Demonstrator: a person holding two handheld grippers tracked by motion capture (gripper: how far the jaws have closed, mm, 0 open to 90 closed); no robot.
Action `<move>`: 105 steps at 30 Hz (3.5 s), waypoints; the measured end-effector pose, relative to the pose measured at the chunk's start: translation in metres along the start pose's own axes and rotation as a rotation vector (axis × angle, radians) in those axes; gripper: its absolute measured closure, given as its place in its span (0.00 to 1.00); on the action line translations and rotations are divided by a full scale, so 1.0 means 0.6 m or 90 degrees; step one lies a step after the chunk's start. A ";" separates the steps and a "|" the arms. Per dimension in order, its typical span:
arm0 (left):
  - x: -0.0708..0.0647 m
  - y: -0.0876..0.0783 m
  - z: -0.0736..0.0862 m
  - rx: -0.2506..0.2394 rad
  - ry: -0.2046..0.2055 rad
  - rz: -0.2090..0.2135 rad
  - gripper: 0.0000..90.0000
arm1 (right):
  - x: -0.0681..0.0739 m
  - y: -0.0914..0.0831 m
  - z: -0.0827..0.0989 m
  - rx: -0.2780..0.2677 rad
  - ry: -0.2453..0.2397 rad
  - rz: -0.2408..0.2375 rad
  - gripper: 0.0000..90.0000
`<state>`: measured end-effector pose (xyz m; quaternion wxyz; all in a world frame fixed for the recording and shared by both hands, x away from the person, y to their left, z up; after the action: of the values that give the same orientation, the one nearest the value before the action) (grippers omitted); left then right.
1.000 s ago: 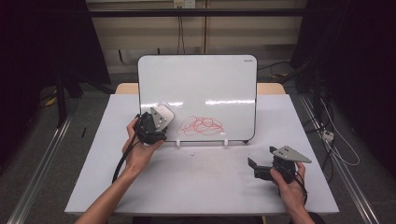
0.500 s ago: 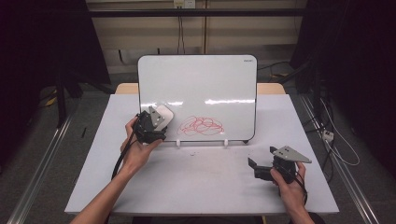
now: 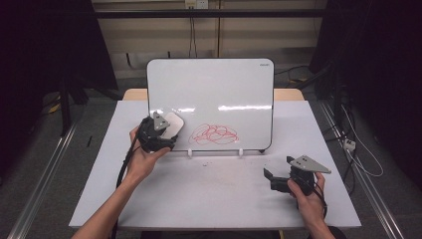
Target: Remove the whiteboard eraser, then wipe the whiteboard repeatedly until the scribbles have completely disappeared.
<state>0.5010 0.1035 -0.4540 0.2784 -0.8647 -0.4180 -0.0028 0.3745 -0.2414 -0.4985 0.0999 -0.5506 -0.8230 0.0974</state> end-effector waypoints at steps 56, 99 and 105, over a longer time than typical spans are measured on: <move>-0.065 -0.044 -0.083 -0.121 -0.030 0.048 0.34 | 0.000 0.003 -0.002 -0.003 0.003 -0.007 0.05; -0.085 0.064 -0.089 -0.060 0.108 -0.021 0.34 | 0.004 0.002 0.000 -0.001 0.012 -0.017 0.05; -0.087 0.073 -0.084 -0.055 0.145 -0.046 0.34 | 0.004 0.003 -0.001 -0.001 0.010 -0.015 0.05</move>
<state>0.5103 0.0195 -0.4450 0.2861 -0.8543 -0.4143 -0.1294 0.3755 -0.2385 -0.4981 0.1069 -0.5417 -0.8287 0.0914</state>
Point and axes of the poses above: each handheld gripper's, and its own axes: y roughly forward along the jaws, z roughly out of its underside, x roughly to its left, the point moved 10 cm from there along y, roughly forward along the jaws, and after that the axes turned 12 degrees about -x, right-handed, at the moved point
